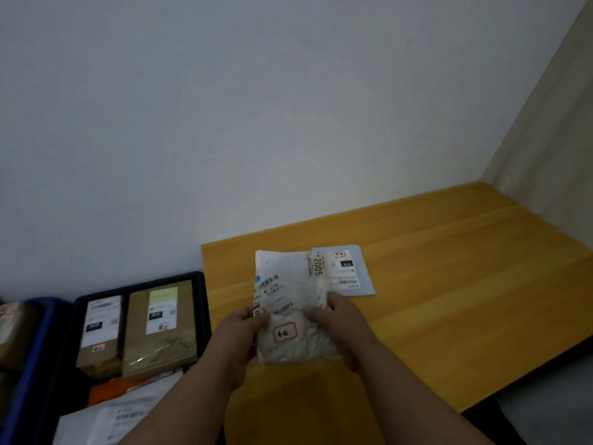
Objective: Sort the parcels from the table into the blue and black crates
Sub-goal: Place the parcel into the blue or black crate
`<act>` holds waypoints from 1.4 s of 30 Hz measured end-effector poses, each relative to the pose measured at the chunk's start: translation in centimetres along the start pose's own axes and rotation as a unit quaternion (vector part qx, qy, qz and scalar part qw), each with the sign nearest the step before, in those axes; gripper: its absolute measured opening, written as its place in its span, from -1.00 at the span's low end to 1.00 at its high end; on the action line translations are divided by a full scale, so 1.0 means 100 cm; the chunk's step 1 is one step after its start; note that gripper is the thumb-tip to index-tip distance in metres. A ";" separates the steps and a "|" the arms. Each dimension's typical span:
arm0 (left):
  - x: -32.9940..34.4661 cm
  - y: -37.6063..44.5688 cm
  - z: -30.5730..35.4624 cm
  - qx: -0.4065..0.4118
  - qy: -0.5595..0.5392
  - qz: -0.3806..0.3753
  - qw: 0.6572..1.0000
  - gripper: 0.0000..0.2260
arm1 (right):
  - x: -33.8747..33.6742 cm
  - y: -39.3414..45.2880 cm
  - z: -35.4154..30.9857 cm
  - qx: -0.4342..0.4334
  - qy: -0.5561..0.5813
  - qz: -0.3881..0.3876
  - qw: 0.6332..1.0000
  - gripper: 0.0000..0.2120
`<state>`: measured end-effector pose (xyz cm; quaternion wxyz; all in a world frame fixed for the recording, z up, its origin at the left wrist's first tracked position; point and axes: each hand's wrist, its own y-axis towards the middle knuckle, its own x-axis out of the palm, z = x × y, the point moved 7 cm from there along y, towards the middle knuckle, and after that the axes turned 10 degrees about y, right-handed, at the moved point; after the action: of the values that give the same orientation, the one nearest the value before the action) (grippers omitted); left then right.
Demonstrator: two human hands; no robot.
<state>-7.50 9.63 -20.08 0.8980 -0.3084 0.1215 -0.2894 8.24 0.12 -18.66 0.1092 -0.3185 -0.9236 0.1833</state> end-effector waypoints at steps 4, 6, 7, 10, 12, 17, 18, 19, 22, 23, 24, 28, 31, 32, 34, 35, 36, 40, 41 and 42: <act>-0.025 -0.010 -0.007 0.010 -0.025 0.024 0.999 -0.86 | 0.021 -0.013 0.006 -0.011 0.038 -0.011 0.999 -0.80; -0.033 -0.016 -0.009 0.014 -0.033 0.030 0.999 -0.86 | 0.029 -0.016 0.012 -0.002 0.049 -0.017 0.999 -0.84; -0.036 -0.018 -0.010 0.017 -0.039 0.032 0.999 -0.86 | 0.032 -0.017 0.014 0.004 0.056 -0.023 0.998 -0.86; -0.044 -0.025 -0.011 0.025 -0.059 0.043 0.997 -0.87 | 0.039 -0.019 0.014 0.015 0.064 -0.037 0.997 -0.88; -0.045 -0.030 -0.013 0.026 -0.068 0.055 0.996 -0.88 | 0.041 -0.019 0.012 0.014 0.056 -0.051 0.997 -0.87; -0.037 -0.041 -0.020 0.016 -0.087 0.077 0.993 -0.89 | 0.034 -0.021 0.005 0.016 0.045 -0.076 0.996 -0.86; -0.035 -0.041 -0.023 0.015 -0.091 0.080 0.992 -0.89 | 0.031 -0.022 0.006 0.019 0.045 -0.081 0.996 -0.86; -0.033 -0.042 -0.025 0.016 -0.098 0.084 0.992 -0.90 | 0.028 -0.022 0.007 0.024 0.043 -0.087 0.995 -0.85; -0.033 -0.044 -0.033 0.012 -0.118 0.105 0.987 -0.92 | 0.026 -0.022 0.013 0.045 0.029 -0.116 0.992 -0.75; -0.035 -0.044 -0.037 0.009 -0.125 0.113 0.986 -0.91 | 0.027 -0.022 0.017 0.056 0.013 -0.127 0.990 -0.68; -0.037 -0.045 -0.042 0.005 -0.130 0.121 0.984 -0.90 | 0.030 -0.022 0.023 0.069 -0.007 -0.137 0.988 -0.63; -0.054 -0.048 -0.062 0.000 -0.147 0.141 0.979 -0.80 | 0.048 -0.018 0.048 0.103 -0.092 -0.164 0.977 -0.51; -0.088 -0.054 -0.074 -0.003 -0.182 0.194 0.964 -0.63 | 0.073 -0.017 0.058 0.125 -0.147 -0.199 0.961 -0.61; -0.104 -0.056 -0.079 -0.008 -0.195 0.218 0.956 -0.60 | 0.084 -0.018 0.062 0.137 -0.169 -0.216 0.952 -0.65; -0.135 -0.060 -0.092 -0.017 -0.204 0.258 0.944 -0.61 | 0.108 -0.020 0.072 0.158 -0.218 -0.247 0.931 -0.69; -0.149 -0.062 -0.099 -0.023 -0.200 0.270 0.942 -0.62 | 0.119 -0.020 0.079 0.164 -0.238 -0.255 0.923 -0.69; -0.164 -0.062 -0.108 -0.030 -0.190 0.277 0.941 -0.63 | 0.131 -0.019 0.085 0.170 -0.252 -0.257 0.917 -0.69; -0.220 -0.059 -0.145 -0.072 -0.141 0.293 0.943 -0.68 | 0.173 -0.008 0.113 0.208 -0.231 -0.185 0.932 -0.54; -0.234 -0.059 -0.154 -0.082 -0.139 0.302 0.940 -0.69 | 0.184 -0.005 0.121 0.219 -0.212 -0.167 0.938 -0.51; -0.248 -0.058 -0.162 -0.093 -0.137 0.311 0.936 -0.69 | 0.197 -0.004 0.128 0.227 -0.198 -0.157 0.940 -0.50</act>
<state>-36.43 12.83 -28.14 0.9183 -0.3742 0.1134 0.0619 -11.25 8.78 -28.45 0.0206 -0.0932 -0.8988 0.4279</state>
